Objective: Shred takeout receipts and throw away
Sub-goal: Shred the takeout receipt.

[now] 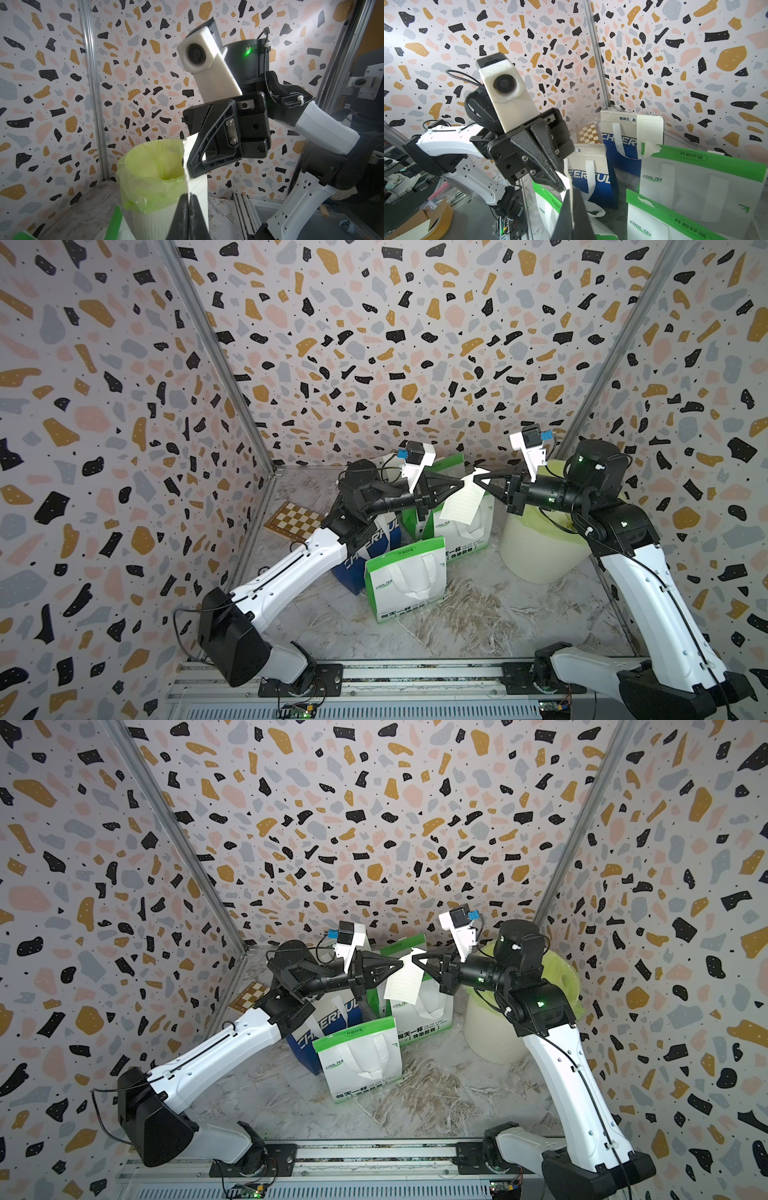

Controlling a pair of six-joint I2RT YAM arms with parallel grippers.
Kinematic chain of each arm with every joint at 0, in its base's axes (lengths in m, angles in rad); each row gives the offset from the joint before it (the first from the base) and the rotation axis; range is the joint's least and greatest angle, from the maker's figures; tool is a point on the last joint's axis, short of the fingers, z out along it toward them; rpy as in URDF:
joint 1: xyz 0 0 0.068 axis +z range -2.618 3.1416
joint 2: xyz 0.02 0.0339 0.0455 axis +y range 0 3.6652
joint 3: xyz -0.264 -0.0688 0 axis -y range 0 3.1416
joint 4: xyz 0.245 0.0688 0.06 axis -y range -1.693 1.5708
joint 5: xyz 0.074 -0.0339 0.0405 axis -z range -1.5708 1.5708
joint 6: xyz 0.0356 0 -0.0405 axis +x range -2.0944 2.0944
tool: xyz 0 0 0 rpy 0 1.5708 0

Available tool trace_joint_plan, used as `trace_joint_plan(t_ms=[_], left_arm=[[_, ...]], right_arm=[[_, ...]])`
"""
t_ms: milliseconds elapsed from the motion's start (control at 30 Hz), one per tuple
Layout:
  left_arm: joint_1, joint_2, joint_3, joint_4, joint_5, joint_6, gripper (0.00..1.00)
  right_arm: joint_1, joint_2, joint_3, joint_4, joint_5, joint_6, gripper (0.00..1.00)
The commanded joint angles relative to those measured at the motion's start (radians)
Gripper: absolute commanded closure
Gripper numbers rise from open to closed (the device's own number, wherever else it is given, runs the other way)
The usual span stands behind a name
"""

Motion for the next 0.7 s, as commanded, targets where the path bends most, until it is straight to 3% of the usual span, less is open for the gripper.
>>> trace_joint_plan(t_ms=[0, 200, 367, 667], left_arm=[[-0.003, -0.003, 0.011, 0.070, -0.004, -0.012, 0.82], [-0.003, -0.007, 0.008, 0.103, -0.026, -0.030, 0.79], [-0.003, 0.003, 0.014, 0.104, -0.028, -0.053, 0.90], [-0.007, 0.014, 0.028, 0.071, -0.017, -0.052, 1.00]], right_arm=[[0.004, -0.023, -0.001, 0.020, -0.016, 0.000, 1.00], [0.007, -0.029, -0.004, 0.013, -0.011, -0.006, 1.00], [0.009, -0.030, -0.003, 0.018, -0.010, -0.003, 1.00], [0.014, -0.031, -0.004, 0.020, -0.003, -0.002, 1.00]])
